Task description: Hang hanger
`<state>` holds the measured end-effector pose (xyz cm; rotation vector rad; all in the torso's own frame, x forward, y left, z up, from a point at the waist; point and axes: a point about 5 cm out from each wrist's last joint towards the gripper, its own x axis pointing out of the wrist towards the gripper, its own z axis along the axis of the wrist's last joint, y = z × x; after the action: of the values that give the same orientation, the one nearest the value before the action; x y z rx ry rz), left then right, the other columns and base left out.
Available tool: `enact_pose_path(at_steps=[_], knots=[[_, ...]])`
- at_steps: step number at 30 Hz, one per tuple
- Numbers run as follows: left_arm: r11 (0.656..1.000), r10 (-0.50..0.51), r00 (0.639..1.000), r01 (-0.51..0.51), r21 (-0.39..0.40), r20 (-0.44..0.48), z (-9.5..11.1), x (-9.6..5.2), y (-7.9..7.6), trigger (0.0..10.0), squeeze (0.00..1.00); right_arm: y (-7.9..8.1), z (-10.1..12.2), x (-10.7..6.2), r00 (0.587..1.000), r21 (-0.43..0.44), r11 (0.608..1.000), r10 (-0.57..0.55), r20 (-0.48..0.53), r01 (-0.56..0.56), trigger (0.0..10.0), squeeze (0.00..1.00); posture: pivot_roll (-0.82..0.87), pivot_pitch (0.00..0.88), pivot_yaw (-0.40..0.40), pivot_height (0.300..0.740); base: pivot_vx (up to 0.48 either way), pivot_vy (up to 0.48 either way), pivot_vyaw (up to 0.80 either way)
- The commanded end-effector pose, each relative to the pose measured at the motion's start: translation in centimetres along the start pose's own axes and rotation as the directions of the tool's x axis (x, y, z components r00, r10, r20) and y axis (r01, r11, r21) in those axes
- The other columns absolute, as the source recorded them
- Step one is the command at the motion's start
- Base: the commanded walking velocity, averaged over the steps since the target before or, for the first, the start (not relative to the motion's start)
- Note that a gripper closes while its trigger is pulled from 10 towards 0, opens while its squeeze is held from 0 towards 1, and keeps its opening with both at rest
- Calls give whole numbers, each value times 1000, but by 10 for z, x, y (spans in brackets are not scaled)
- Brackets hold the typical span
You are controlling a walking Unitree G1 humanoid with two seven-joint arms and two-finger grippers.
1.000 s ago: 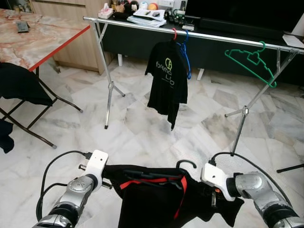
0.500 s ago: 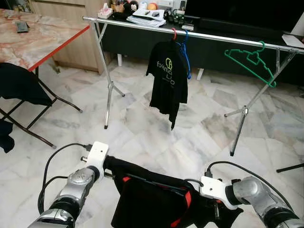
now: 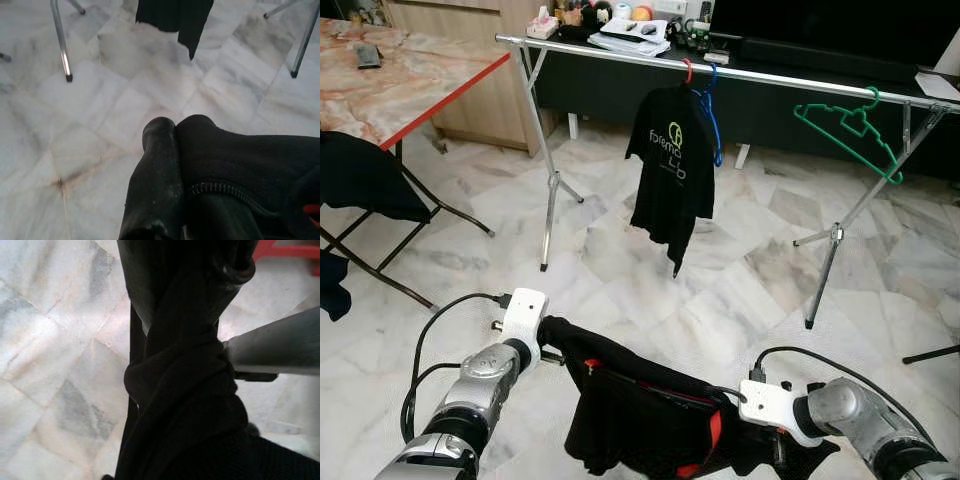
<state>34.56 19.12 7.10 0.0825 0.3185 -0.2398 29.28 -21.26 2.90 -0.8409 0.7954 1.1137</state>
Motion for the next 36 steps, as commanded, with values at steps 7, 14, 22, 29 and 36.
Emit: enact_pose_path(at_steps=[7, 14, 22, 29, 36], knots=[[989, -145, 986, 145, 14, 79, 19, -1, -6, 0, 0, -11, 4, 9, 965, 202, 945, -264, -1, 258, 0, 0, -30, 136, -56, 740, 0, 0, 0], [942, -333, 937, 327, 73, 106, 23, -6, -27, 0, 0, -15, 37, 22, 922, 463, 860, -335, 196, 214, 0, 0, -25, 137, -54, 740, 0, 0, 0], [860, -507, 855, 493, 130, 109, 31, -15, -49, 0, 0, -11, 68, 33, 869, 581, 811, -334, 366, 67, 0, 0, -18, 136, -53, 740, 0, 0, 0], [808, -589, 777, 564, 173, 220, 61, -25, -63, 314, 0, -6, 63, 41, 896, 622, 774, -353, 271, 117, 0, 0, -6, 135, -51, 740, 0, 0, 0], [729, -684, 689, 648, 220, 239, 78, -38, -76, 784, 0, -9, 53, 39, 883, 665, 717, -429, 188, 207, 0, 0, -7, 130, -46, 740, 0, 0, 0]])
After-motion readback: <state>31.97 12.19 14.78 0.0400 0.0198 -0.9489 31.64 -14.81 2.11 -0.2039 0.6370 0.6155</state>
